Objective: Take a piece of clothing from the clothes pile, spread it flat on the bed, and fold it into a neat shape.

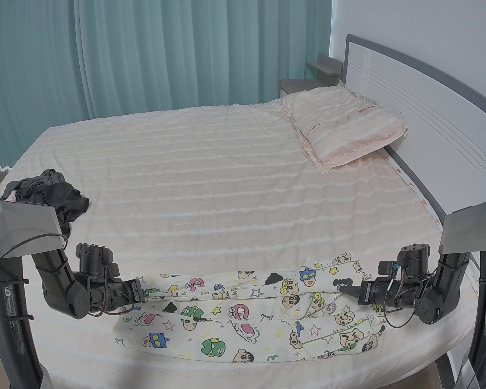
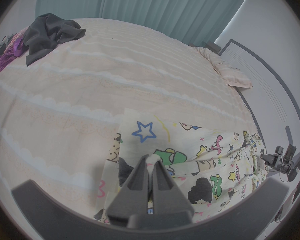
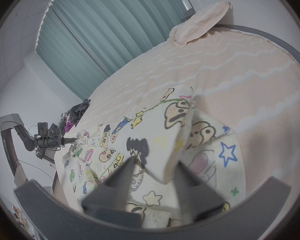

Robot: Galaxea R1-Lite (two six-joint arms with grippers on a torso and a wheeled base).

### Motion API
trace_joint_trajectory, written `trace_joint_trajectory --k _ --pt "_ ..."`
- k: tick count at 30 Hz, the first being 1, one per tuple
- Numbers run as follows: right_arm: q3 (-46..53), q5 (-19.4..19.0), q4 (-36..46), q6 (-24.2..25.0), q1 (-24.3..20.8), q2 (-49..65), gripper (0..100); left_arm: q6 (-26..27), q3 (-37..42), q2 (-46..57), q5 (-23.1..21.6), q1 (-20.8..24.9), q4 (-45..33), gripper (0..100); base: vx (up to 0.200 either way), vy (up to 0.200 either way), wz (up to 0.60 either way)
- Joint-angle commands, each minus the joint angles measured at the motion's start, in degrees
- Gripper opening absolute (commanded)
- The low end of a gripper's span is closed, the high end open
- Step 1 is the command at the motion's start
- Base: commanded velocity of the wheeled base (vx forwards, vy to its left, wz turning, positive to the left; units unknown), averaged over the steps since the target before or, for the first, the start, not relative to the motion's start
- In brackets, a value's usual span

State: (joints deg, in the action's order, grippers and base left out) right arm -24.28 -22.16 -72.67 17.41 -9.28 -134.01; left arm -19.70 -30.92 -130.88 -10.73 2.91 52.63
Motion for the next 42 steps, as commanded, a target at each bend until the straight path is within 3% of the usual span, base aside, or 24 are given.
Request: trace_joint_trajectory --k 1,23,42 --pt "0.0 0.0 0.0 0.0 0.2 -0.3 0 0.0 0.1 -0.1 0.0 0.0 0.0 0 0.0 0.0 0.0" --pt "10.2 -0.5 -0.7 -0.6 1.3 4.5 0 0.3 0.7 0.2 0.6 0.0 2.0 0 0.0 0.0 0.0" --pt "15.2 -0.2 -0.1 -5.1 -0.2 3.8 0 0.5 2.6 -2.1 1.1 0.2 5.6 0 0.0 0.0 0.0"
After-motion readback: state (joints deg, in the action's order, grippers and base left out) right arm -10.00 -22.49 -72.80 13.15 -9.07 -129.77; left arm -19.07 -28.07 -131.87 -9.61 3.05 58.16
